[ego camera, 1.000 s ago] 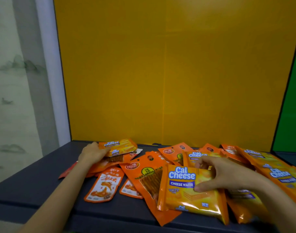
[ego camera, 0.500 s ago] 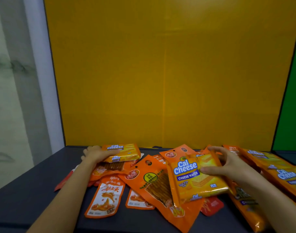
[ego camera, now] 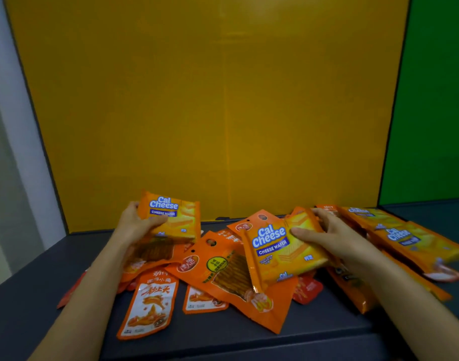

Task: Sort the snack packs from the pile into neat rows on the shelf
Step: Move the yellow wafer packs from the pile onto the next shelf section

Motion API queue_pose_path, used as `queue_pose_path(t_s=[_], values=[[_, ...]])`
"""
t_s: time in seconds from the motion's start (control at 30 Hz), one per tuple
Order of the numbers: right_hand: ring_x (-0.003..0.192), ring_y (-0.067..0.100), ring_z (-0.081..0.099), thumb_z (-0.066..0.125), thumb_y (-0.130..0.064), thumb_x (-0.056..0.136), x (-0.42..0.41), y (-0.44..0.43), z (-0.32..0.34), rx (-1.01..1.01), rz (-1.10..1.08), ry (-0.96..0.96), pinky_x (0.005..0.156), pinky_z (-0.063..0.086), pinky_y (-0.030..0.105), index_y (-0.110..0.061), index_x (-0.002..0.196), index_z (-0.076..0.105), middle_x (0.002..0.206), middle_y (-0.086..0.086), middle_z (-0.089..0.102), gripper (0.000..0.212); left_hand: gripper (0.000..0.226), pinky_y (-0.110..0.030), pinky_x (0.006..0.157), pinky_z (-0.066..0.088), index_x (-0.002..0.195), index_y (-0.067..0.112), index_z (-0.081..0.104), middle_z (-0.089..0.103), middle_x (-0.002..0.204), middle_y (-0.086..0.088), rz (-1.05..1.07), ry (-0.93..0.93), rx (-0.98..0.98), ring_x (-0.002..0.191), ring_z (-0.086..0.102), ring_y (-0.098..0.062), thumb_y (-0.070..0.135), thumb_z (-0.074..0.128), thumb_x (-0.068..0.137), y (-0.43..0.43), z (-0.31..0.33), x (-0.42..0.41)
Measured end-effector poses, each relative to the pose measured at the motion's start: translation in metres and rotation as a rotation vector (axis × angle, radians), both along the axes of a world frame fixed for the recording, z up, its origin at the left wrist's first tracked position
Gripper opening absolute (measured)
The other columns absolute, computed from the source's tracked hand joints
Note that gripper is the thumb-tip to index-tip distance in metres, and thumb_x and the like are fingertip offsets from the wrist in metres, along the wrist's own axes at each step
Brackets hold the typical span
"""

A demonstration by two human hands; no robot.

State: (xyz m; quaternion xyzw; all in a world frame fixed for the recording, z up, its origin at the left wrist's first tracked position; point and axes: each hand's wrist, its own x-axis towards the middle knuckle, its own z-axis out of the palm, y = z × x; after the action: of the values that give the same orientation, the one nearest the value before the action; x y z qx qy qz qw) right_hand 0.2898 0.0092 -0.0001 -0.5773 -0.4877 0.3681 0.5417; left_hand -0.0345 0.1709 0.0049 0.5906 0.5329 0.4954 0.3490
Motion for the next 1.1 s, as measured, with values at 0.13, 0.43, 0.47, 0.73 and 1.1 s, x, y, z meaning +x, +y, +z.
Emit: queue_pose_path(t_s=[0.13, 0.43, 0.47, 0.73, 1.1], values=[[0.061, 0.012, 0.069, 0.067, -0.014, 0.081, 0.015, -0.019, 0.010, 0.015, -0.059, 0.130, 0.051, 0.056, 0.019, -0.012, 0.102, 0.061, 0.080, 0.003, 0.074, 0.022, 0.032, -0.035, 0.065, 0.050, 0.107, 0.014, 0.055, 0.063, 0.107, -0.017, -0.062, -0.148, 0.108, 0.067, 0.059, -0.021, 0.008, 0.069, 0.079, -0.022, 0.025, 0.017], [0.050, 0.013, 0.068, 0.060, -0.024, 0.085, 0.104, -0.121, 0.021, 0.023, -0.260, 0.309, 0.046, 0.056, 0.027, -0.008, 0.098, 0.061, 0.063, 0.004, 0.073, 0.020, 0.014, -0.019, 0.040, 0.051, 0.083, 0.017, 0.060, 0.069, 0.054, 0.006, -0.421, -0.223, 0.043, 0.041, 0.063, -0.004, 0.007, 0.068, 0.077, -0.086, 0.061, 0.142], [0.049, 0.013, 0.068, 0.059, -0.023, 0.086, 0.119, -0.135, 0.020, 0.030, -0.285, 0.320, 0.044, 0.055, 0.025, -0.007, 0.096, 0.061, 0.062, 0.004, 0.073, 0.019, 0.014, -0.020, 0.043, 0.053, 0.083, 0.016, 0.061, 0.069, 0.052, 0.008, -0.457, -0.215, 0.035, 0.042, 0.063, -0.004, 0.006, 0.069, 0.077, -0.093, 0.060, 0.161], [0.044, 0.014, 0.067, 0.059, -0.021, 0.087, 0.234, -0.240, 0.012, -0.001, -0.441, 0.386, 0.039, 0.052, 0.022, -0.004, 0.091, 0.061, 0.058, 0.007, 0.072, 0.018, 0.016, -0.018, 0.047, 0.052, 0.082, 0.018, 0.061, 0.068, 0.062, 0.007, -0.614, -0.210, -0.025, 0.043, 0.061, -0.001, 0.004, 0.068, 0.078, -0.163, 0.031, 0.322], [0.053, 0.018, 0.070, 0.062, -0.024, 0.084, 0.365, -0.303, -0.001, -0.051, -0.423, 0.397, 0.045, 0.056, 0.027, -0.003, 0.099, 0.062, 0.068, 0.010, 0.074, 0.025, 0.028, -0.025, 0.055, 0.050, 0.106, 0.012, 0.057, 0.065, 0.095, -0.011, -0.584, -0.275, -0.235, 0.068, 0.059, -0.016, 0.014, 0.068, 0.081, -0.235, -0.011, 0.484]])
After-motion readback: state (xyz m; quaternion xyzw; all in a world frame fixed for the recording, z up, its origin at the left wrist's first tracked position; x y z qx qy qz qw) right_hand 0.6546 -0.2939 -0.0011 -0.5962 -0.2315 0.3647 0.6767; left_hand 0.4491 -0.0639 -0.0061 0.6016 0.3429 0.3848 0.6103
